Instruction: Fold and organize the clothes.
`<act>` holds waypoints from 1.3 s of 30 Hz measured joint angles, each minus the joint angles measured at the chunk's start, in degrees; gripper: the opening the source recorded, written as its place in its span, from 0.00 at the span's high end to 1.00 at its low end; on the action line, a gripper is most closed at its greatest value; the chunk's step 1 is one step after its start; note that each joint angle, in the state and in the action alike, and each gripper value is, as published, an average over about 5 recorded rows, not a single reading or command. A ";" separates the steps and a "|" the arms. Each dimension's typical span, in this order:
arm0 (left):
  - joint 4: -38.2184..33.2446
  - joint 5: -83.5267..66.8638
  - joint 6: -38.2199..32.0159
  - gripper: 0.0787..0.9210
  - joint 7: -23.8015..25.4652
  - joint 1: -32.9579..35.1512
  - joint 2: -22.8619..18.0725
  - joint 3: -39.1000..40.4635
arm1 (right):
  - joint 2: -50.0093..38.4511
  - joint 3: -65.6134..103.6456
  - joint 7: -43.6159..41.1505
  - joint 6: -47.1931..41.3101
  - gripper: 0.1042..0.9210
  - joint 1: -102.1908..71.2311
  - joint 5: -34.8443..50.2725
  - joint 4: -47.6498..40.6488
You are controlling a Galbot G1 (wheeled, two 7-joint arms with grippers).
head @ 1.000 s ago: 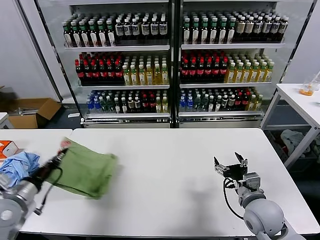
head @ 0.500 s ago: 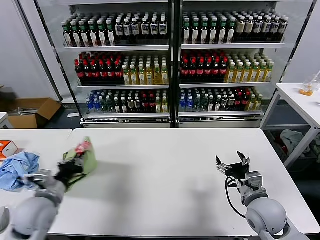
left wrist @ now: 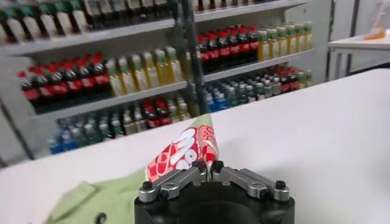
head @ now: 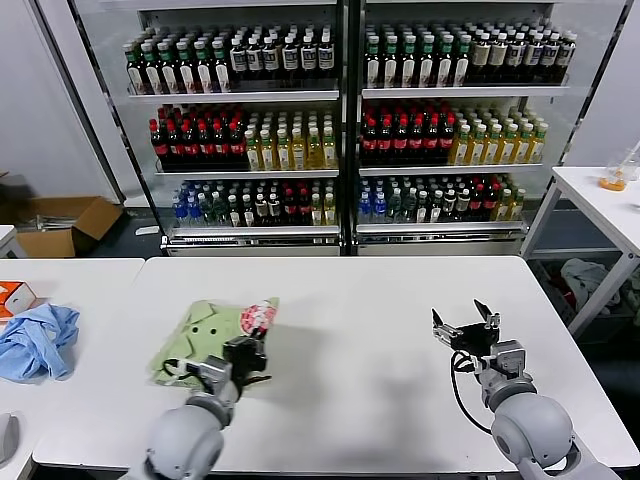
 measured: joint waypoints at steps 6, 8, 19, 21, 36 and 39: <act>5.11 -2.34 -1.88 0.97 -3.19 -4.70 -4.69 5.60 | -0.06 -0.06 -0.04 -0.05 0.12 0.36 -0.02 0.01; 7.08 -3.15 -2.78 0.97 -3.93 -6.39 -6.23 7.12 | -0.10 -0.06 -0.09 -0.06 0.12 0.49 -0.02 0.00; 17.43 -5.93 -8.49 0.77 -3.09 -14.70 -13.80 13.84 | 0.01 -0.08 -0.56 -0.06 0.12 0.78 0.04 0.11; 18.20 -6.25 -9.73 0.69 -2.54 -15.23 -14.39 14.94 | 0.02 -0.07 -0.68 -0.01 0.12 0.74 0.14 0.13; 14.21 -5.90 -19.33 0.19 -2.15 -11.04 -12.47 10.47 | 3.91 -5.70 0.05 -0.39 0.12 5.33 6.22 -2.85; 12.54 -5.69 -20.32 0.13 -3.12 -8.92 -10.61 6.31 | 5.94 -8.60 0.71 -0.89 0.12 7.92 8.43 -4.68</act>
